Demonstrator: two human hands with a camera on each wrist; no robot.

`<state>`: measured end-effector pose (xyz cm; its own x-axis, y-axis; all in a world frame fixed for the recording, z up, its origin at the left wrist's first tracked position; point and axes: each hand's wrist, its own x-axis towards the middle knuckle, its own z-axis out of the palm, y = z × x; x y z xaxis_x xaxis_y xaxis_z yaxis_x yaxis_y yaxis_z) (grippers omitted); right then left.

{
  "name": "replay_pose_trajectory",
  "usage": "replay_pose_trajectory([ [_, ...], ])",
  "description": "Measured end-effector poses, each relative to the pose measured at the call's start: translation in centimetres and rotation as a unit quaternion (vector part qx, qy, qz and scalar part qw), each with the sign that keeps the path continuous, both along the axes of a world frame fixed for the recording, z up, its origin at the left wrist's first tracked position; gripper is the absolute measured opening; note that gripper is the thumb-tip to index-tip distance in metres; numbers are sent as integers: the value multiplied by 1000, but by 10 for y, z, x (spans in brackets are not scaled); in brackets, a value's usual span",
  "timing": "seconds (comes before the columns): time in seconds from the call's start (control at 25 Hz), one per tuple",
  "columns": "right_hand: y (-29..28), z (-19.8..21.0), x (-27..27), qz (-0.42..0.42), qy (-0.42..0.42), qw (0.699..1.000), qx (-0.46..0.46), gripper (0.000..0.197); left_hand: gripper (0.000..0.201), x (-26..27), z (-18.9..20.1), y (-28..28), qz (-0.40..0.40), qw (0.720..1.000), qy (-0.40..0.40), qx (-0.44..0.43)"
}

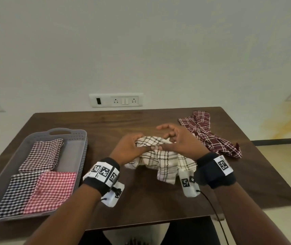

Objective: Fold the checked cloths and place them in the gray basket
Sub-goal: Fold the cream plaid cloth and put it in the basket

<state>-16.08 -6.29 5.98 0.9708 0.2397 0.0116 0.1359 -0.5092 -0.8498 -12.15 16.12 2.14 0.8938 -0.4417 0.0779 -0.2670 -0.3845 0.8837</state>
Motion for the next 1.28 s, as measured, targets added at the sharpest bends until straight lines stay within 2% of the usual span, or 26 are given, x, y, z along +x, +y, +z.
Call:
replay_pose_trajectory([
  [0.08, -3, 1, 4, -61, 10, 993, -105, 38, 27, -2, 7, 22, 22, 999, 6, -41],
  [0.12, -1, 0, 5, -89, 7, 991, -103, 29, 29, -3, 11, 33, 13, 998, 19, -63],
  [0.16, 1, -2, 5, -114, -6, 991, -75, 27, 32, -5, 14, 42, -11, 997, 37, -69],
  [0.24, 8, -4, 8, -141, -29, 989, 18, 26, 46, -8, 22, 52, -84, 992, 89, -18],
  [0.28, 15, -3, 7, -134, -24, 988, 73, 22, 58, -9, 23, 53, -108, 985, 132, 23],
  [0.36, 31, 4, 3, -90, -3, 983, 159, 13, 80, -14, 22, 51, -99, 962, 241, 80],
  [0.4, 40, 7, 0, -65, -7, 983, 170, 11, 85, -16, 20, 49, -92, 950, 290, 66],
  [0.48, 53, 12, -6, -39, -32, 987, 150, 11, 85, -19, 12, 44, -109, 934, 339, -37],
  [0.6, 56, 18, -9, -40, -49, 991, 115, 8, 54, -26, 8, 43, -132, 918, 339, -158],
  [0.72, 50, 21, -11, -56, -36, 991, 116, 3, 27, -29, 12, 41, -130, 937, 260, -192],
  [0.84, 51, 16, -15, -72, -19, 990, 122, 15, 22, -35, 22, 36, -107, 939, 222, -242],
  [0.88, 52, 14, -16, -80, -20, 989, 122, 16, 28, -36, 23, 33, -85, 950, 196, -229],
  [1.0, 51, 12, -18, -92, -38, 989, 114, 15, 65, -43, 27, 23, -5, 989, 72, -128],
  [1.04, 51, 13, -20, -92, -48, 990, 100, 15, 64, -45, 26, 20, 16, 995, 12, -97],
  [1.12, 52, 16, -23, -94, -68, 990, 75, 16, 40, -48, 25, 16, 67, 991, -101, -60],
  [1.16, 53, 17, -24, -97, -75, 990, 71, 16, 32, -48, 26, 17, 95, 986, -131, -50],
  [1.28, 48, 21, -24, -90, -57, 994, 31, 23, 27, -43, 25, 29, 145, 971, -188, -18],
])
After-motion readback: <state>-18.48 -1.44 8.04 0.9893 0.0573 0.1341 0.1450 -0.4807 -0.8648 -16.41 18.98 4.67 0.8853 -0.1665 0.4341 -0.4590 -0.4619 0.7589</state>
